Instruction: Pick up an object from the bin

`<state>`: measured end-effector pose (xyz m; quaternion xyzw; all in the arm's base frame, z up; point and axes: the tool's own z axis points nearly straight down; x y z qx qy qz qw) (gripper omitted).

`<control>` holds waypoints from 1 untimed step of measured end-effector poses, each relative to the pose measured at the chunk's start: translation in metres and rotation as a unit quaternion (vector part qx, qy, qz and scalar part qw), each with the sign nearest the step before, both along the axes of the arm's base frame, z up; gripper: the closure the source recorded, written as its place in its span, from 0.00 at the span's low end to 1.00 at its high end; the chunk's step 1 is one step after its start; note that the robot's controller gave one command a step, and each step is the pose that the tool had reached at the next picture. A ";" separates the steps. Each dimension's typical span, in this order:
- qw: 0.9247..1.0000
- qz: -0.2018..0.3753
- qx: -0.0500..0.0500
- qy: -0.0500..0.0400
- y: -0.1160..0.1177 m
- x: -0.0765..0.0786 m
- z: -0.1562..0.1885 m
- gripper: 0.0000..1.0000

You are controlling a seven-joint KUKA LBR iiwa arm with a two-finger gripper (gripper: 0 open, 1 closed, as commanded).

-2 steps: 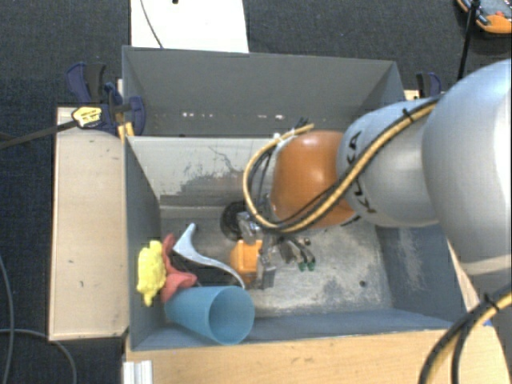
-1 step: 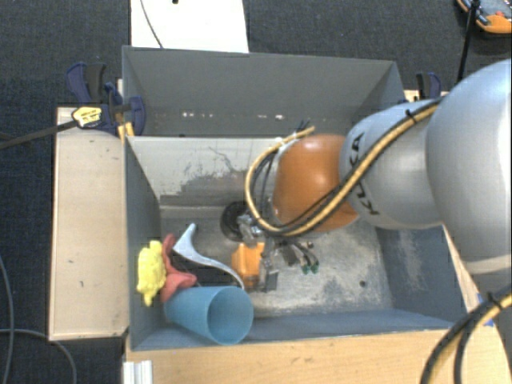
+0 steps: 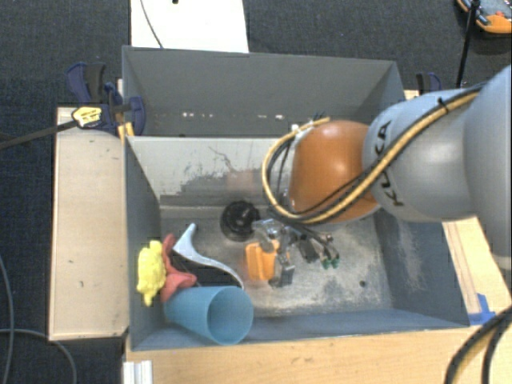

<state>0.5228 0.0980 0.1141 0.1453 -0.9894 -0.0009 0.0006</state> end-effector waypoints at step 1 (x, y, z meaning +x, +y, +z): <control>1.000 0.008 0.000 -0.005 0.001 0.013 0.031 1.00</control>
Offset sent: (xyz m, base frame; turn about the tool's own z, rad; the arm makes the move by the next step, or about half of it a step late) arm -0.0092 -0.0108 0.0860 -0.0975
